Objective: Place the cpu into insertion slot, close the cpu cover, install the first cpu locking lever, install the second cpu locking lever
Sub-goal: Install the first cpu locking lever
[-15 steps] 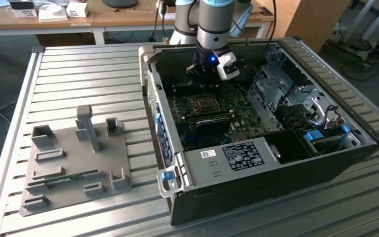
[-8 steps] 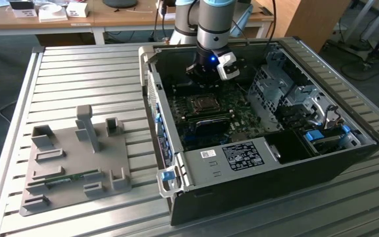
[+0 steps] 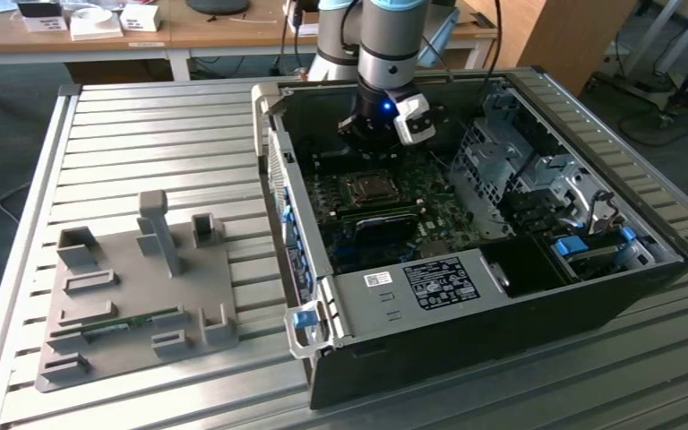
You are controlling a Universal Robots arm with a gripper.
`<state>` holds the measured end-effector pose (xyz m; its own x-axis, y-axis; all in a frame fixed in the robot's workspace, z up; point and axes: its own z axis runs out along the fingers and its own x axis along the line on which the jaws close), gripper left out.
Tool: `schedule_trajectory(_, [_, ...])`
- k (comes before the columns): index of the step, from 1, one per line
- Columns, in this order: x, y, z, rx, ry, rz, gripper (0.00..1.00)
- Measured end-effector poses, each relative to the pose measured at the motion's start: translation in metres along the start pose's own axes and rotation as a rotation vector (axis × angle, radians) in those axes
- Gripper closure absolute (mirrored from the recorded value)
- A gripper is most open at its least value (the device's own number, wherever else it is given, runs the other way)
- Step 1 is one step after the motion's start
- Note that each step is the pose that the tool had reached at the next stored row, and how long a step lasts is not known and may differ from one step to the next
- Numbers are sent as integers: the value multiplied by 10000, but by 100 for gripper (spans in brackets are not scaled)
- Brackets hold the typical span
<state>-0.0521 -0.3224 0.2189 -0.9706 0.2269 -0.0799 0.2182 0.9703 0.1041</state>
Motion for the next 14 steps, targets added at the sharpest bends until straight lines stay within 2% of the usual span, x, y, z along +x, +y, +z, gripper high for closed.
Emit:
schedule_trajectory(5, [-6,7,-72,5,23,2,89])
schedule_trajectory(8, [-19,10,-72,12,71,-23,89])
schedule_trajectory(10, [-27,13,-72,47,180,-96,89])
schedule_trajectory(14, [-33,14,-72,244,497,-200,89])
